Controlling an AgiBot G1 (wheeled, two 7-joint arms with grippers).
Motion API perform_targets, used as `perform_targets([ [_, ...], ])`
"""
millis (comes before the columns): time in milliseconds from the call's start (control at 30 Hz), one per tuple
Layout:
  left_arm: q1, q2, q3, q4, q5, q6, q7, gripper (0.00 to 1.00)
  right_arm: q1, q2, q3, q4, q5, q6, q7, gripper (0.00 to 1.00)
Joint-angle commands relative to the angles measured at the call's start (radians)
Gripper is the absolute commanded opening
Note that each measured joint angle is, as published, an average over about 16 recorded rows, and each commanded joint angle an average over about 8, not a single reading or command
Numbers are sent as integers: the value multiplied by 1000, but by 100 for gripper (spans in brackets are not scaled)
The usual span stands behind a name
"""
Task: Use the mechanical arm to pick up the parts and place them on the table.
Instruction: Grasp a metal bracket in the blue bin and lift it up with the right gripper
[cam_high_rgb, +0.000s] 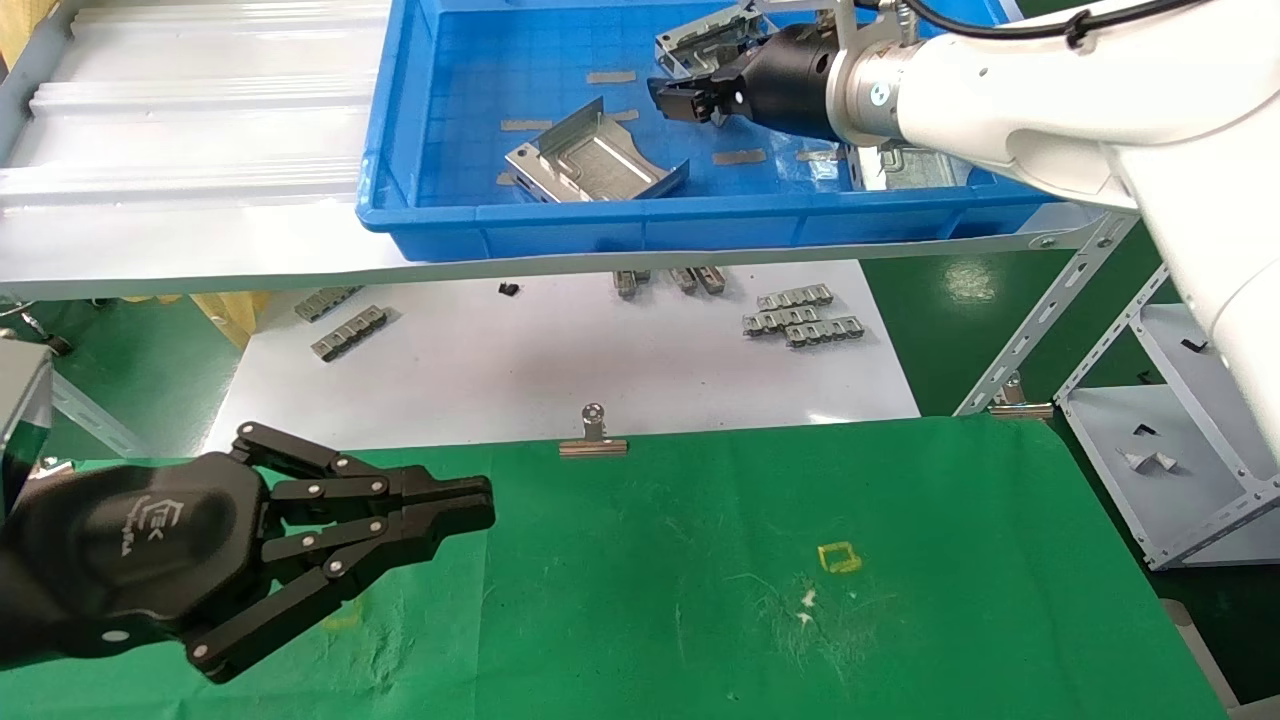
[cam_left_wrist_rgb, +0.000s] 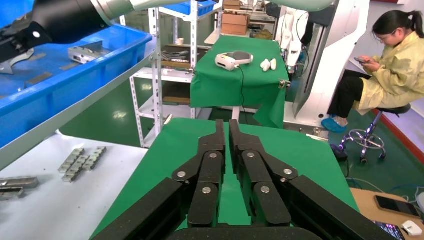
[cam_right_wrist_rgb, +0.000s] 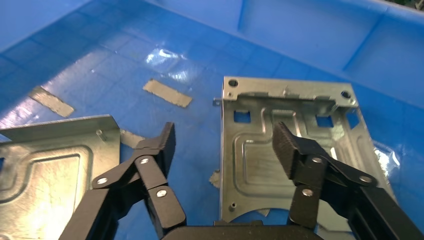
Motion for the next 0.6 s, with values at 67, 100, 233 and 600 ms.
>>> perform_targets([
  [67,0,0,0,0,0,0,0,100,-5,0,-46,20,6,26,55,0],
  [100,0,0,0,0,0,0,0,100,-6,0,-59,25,8,33,70,0],
  [233,0,0,0,0,0,0,0,100,-5,1,-114,47,19,60,122,0],
  [600,0,0,0,0,0,0,0,100,-2,3,-240,90,55,99,188,0],
])
